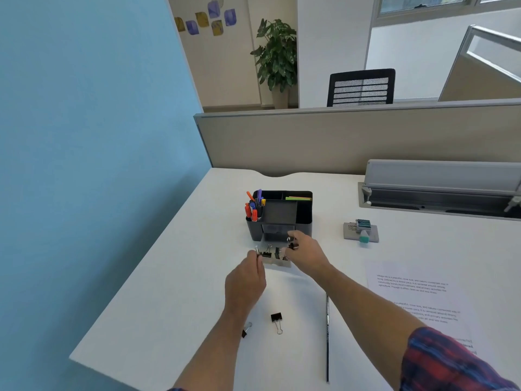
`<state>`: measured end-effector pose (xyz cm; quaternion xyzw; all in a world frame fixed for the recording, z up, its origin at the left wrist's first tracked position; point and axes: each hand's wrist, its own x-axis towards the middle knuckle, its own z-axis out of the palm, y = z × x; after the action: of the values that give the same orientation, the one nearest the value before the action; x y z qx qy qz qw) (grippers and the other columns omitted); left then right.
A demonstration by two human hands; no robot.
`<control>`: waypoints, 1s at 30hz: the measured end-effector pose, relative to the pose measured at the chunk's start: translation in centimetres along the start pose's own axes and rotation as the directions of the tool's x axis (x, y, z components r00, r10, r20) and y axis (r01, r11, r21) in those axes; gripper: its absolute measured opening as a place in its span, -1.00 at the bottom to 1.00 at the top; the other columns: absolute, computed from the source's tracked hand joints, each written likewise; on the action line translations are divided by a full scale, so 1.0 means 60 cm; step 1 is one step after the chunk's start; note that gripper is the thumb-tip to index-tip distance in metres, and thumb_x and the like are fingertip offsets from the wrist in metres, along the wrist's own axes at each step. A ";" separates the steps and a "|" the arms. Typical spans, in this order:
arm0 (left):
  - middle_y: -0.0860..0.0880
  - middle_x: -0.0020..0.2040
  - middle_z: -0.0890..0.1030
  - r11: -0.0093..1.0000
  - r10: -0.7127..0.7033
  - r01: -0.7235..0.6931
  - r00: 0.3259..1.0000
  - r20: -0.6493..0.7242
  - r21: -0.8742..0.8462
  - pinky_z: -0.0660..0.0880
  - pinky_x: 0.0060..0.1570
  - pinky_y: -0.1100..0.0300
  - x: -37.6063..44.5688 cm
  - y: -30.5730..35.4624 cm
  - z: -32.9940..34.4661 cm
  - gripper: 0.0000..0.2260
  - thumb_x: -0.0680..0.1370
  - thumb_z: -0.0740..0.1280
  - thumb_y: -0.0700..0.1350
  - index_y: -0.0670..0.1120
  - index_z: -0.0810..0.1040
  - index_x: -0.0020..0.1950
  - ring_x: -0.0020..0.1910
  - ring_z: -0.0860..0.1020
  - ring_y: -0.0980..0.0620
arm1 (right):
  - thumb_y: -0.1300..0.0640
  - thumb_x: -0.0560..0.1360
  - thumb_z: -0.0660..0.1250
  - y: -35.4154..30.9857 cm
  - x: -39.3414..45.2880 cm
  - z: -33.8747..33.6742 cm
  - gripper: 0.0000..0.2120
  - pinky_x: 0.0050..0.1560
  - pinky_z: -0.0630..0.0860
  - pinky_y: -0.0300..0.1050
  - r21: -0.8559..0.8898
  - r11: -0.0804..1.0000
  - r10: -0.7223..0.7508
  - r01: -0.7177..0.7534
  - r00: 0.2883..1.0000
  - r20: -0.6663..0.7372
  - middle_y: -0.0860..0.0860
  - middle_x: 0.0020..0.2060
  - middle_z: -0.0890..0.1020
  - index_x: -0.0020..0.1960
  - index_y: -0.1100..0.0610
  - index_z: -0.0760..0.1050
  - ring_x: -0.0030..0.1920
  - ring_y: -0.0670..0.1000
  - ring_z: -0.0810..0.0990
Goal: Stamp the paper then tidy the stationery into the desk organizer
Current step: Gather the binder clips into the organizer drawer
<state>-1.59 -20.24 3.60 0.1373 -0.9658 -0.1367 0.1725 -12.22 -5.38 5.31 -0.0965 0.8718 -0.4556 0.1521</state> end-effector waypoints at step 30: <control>0.10 -0.29 0.64 0.824 -0.319 0.466 0.851 0.417 -0.321 0.43 -0.27 0.25 0.143 0.058 0.045 -0.65 0.65 0.23 0.15 -0.05 0.65 -0.08 -0.28 0.61 0.12 | -0.31 0.47 0.37 0.103 -0.089 0.029 -0.45 0.14 0.49 -0.10 -0.371 0.806 -0.258 0.462 0.838 0.481 -0.10 0.21 0.57 0.37 -0.09 0.51 0.16 -0.07 0.53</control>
<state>-11.10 -19.12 4.80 0.2707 -0.8794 -0.3916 -0.0071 -6.78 -1.57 0.23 -0.3908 0.8688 -0.2192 0.2107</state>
